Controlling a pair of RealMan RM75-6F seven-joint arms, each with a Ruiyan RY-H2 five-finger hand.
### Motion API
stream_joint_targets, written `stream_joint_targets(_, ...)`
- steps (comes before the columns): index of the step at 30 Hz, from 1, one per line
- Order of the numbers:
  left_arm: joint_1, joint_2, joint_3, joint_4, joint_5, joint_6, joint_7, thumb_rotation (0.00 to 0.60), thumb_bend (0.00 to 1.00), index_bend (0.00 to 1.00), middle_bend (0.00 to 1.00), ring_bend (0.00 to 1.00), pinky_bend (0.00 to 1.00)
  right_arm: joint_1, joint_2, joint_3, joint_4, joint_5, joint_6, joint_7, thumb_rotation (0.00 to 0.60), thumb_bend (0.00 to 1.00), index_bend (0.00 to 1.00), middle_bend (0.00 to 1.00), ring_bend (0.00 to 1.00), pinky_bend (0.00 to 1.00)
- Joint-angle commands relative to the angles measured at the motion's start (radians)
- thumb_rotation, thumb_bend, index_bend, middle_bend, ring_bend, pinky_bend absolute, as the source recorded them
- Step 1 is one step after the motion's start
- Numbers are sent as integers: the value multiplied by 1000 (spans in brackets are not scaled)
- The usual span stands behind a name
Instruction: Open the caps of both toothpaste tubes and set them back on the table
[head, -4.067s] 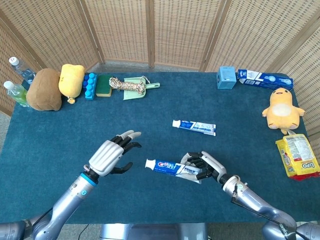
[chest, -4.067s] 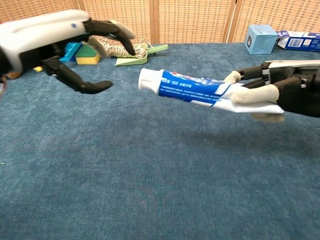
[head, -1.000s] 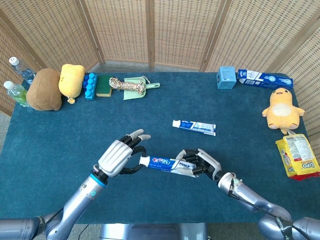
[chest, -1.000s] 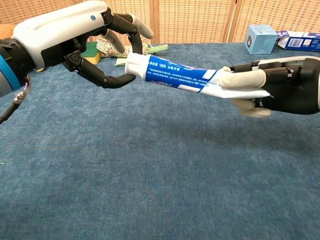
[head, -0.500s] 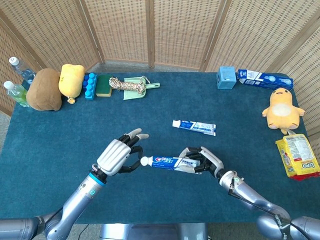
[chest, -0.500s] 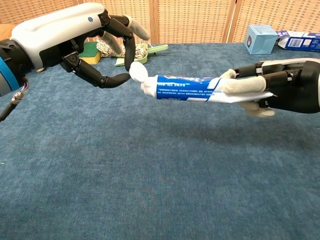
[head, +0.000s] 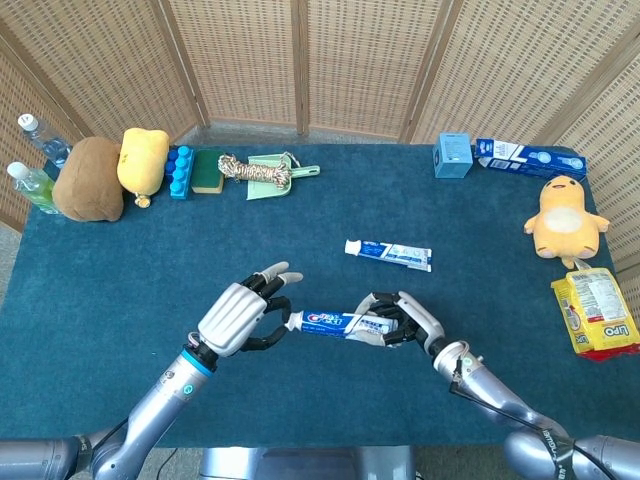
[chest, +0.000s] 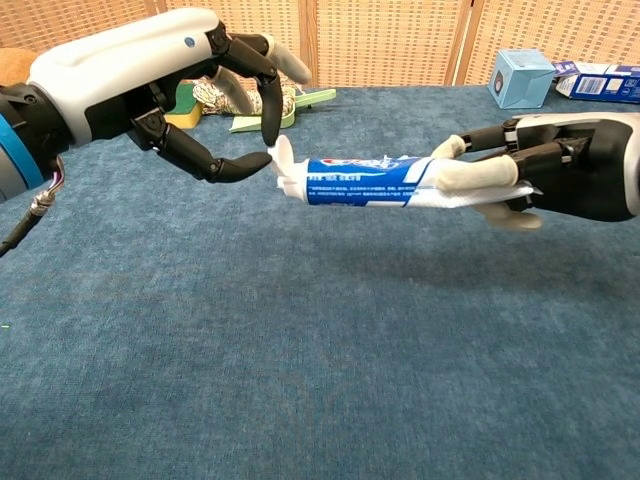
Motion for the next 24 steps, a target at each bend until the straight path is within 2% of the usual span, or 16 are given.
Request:
stream_joint_targets(1, 3, 7, 0, -6, 2, 4, -2, 600, 336, 472, 186, 103, 270, -2, -6, 2, -14, 21, 13, -33, 600, 641, 891, 744, 759, 870)
stream_joint_targets(7, 66, 103, 22, -49, 49, 83, -48, 600, 336, 350, 168, 91, 271, -22, -4, -2, 7, 34, 22, -61, 600, 640, 891, 743, 759, 870)
stream_joint_targets(17, 197, 274, 83, -73, 96, 210, -123, 600, 336, 322, 156, 82, 249, -40, -43, -37, 67, 24, 14, -137, 600, 619, 876, 727, 717, 831)
stream_joint_targets(20, 227, 317, 90, -75, 88, 232, -139, 600, 335, 320, 152, 77, 243, -46, -50, -48, 80, 8, 10, -151, 600, 607, 838, 695, 667, 768)
stream_joint_targets(24, 260, 360, 92, -78, 73, 254, -167, 600, 335, 314, 145, 71, 245, -56, -53, -59, 93, -42, 2, -147, 600, 586, 695, 579, 538, 534)
